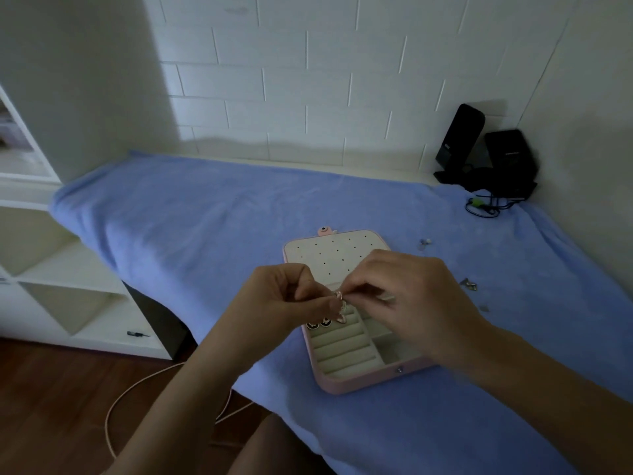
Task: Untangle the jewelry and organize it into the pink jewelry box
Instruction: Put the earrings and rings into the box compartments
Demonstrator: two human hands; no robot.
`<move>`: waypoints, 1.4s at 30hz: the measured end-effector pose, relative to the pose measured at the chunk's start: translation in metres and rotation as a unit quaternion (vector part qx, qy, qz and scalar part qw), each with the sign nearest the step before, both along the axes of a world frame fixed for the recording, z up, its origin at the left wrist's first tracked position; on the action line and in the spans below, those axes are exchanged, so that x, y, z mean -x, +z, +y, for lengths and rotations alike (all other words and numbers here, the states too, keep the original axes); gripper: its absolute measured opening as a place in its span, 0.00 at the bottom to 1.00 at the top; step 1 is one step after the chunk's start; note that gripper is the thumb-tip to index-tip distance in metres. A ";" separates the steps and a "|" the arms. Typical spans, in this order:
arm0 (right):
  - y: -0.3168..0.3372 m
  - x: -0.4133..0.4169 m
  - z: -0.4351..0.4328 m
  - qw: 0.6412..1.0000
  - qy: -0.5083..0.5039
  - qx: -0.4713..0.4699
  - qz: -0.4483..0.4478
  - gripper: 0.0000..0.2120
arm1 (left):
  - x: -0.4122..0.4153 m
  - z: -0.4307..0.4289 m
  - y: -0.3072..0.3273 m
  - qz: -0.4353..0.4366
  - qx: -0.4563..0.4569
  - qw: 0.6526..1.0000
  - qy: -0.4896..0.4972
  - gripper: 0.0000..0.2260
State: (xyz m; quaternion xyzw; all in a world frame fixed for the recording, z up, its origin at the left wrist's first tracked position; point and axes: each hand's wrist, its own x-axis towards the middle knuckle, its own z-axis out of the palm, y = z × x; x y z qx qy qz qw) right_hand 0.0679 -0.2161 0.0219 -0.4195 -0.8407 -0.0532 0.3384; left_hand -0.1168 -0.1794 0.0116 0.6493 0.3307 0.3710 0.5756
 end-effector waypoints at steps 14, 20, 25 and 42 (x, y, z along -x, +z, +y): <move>-0.001 0.028 -0.029 0.850 -0.095 0.328 0.401 0.13 | 0.004 -0.027 -0.029 0.070 -0.447 0.879 0.151 0.13; -0.014 0.041 -0.033 0.869 -0.095 0.309 0.375 0.05 | 0.010 -0.030 -0.039 0.074 -0.443 0.880 0.151 0.12; -0.019 0.042 -0.033 0.835 -0.107 0.376 0.387 0.08 | 0.019 -0.025 -0.045 0.067 -0.341 0.927 0.142 0.08; -0.024 0.054 -0.011 0.841 -0.249 0.423 0.225 0.06 | 0.038 0.000 -0.083 0.142 -0.310 0.936 0.084 0.10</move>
